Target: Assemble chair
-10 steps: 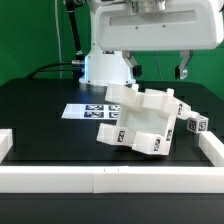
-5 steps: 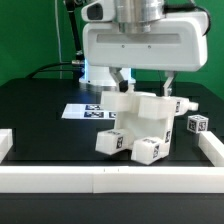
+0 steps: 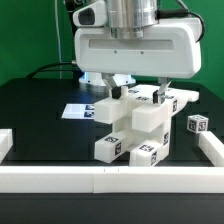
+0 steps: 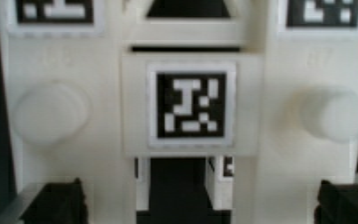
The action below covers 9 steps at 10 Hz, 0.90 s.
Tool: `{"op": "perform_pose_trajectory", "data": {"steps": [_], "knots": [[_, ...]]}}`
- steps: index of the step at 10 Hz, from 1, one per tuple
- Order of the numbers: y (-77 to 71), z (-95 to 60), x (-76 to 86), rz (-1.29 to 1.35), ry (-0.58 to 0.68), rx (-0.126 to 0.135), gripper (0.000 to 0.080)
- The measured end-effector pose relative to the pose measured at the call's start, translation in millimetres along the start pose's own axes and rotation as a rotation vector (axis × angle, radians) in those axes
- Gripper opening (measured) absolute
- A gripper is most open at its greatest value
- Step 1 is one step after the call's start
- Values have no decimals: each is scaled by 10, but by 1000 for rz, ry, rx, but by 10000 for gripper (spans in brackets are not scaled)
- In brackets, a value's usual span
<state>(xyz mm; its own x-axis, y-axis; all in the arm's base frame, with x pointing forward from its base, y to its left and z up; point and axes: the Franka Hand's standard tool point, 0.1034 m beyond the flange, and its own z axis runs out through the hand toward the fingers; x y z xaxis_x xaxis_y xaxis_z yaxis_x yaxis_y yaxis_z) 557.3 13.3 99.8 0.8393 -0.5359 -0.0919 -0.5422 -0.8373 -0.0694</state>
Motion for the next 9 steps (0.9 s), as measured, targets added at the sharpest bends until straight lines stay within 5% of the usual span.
{"op": "perform_pose_trajectory", "data": {"steps": [6, 9], "knots": [[-54, -29, 178, -16, 54, 15, 648], [-140, -221, 100, -14, 32, 29, 648]]}}
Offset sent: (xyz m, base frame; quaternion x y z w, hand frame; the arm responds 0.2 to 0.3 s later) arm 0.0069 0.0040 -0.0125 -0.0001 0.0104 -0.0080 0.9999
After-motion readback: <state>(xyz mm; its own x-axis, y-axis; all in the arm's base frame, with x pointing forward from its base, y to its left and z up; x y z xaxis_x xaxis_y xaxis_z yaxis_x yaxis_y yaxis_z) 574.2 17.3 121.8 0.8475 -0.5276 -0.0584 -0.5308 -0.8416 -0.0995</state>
